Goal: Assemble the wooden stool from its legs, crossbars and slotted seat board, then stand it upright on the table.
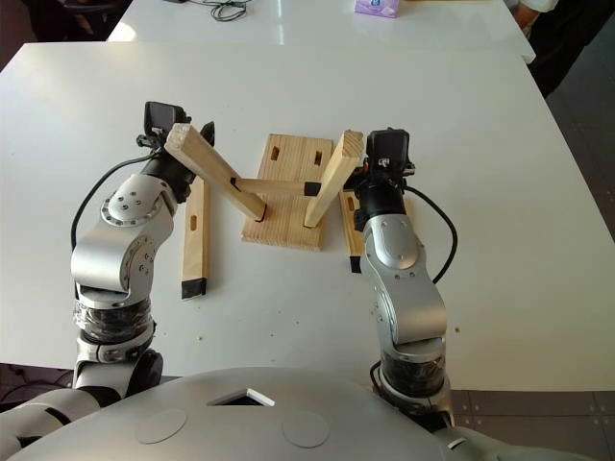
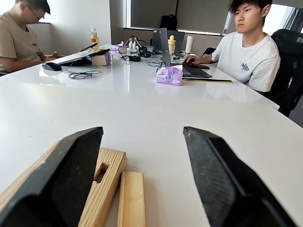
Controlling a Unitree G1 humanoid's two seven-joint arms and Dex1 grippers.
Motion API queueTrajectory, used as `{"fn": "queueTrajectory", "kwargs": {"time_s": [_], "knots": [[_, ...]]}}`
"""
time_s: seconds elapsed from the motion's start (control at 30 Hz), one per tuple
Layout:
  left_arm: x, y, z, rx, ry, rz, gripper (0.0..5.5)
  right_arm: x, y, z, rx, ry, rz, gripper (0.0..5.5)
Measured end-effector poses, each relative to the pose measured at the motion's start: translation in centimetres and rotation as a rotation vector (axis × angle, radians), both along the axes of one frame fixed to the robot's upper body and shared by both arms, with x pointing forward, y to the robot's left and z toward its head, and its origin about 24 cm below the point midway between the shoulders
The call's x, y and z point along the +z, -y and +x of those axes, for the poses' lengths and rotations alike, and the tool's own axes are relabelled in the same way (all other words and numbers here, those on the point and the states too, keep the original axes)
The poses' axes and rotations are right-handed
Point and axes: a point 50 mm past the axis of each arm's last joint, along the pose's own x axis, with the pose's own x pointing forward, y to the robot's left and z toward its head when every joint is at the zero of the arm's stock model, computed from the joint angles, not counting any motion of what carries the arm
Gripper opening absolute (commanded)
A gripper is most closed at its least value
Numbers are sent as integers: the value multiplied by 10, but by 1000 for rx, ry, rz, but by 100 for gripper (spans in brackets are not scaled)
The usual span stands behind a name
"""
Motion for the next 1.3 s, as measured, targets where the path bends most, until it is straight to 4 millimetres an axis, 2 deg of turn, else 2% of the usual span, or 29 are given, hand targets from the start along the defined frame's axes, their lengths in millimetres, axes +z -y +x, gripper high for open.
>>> {"fn": "queueTrajectory", "kwargs": {"time_s": [0.1, 0.2, 0.27, 0.5, 0.8, 0.97, 1.3], "knots": [[-3, 4, -3, -40, -5, 2, 191, -6, 4, 2, 25, -29, 0, 316], [-16, 18, -12, -158, -59, -10, 191, -12, 8, 0, 65, -57, 0, 316], [-17, 20, -16, -207, -59, -5, 191, -16, 15, -2, 71, -76, -9, 316], [-21, 7, -25, -281, -46, 66, 191, -32, 40, -1, 72, -121, -75, 316], [-24, 12, -30, -339, -56, 75, 191, -64, 42, 4, 138, -189, -111, 316], [-25, 10, -30, -340, -57, 87, 191, -84, 47, 0, 216, -251, -254, 316], [-29, 7, -33, -317, -71, 86, 191, -75, 73, -6, 333, -241, -597, 316]]}}
